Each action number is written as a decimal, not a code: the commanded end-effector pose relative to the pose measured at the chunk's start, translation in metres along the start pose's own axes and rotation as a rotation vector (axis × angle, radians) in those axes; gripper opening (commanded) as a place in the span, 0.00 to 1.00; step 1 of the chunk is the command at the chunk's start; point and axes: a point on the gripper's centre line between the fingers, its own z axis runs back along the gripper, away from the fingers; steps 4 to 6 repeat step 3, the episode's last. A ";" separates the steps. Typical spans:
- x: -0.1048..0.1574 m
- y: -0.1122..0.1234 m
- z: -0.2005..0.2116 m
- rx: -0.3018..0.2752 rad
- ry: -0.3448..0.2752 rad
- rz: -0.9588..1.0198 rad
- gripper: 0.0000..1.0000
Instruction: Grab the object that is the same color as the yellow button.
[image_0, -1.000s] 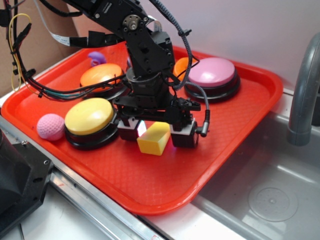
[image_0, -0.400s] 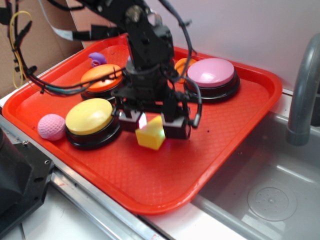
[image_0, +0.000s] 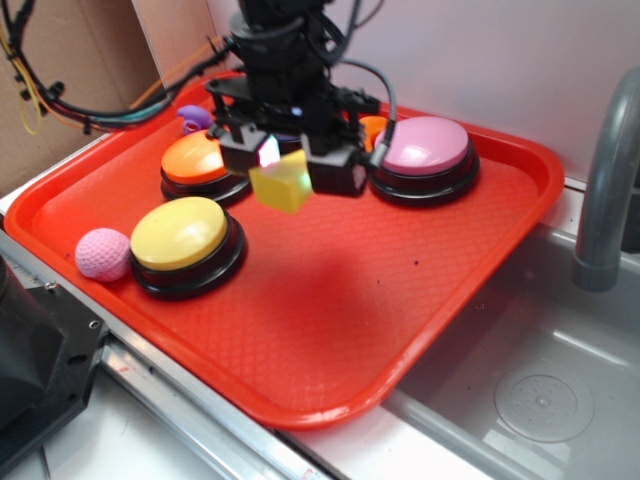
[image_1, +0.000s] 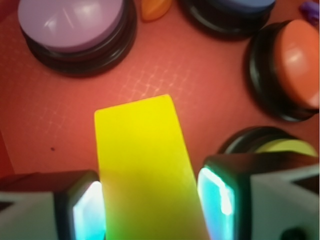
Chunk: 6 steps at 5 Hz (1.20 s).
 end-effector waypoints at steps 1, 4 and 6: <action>0.041 0.033 0.074 -0.060 -0.104 -0.158 0.00; 0.052 0.050 0.090 -0.073 -0.143 -0.259 0.00; 0.052 0.050 0.090 -0.073 -0.143 -0.259 0.00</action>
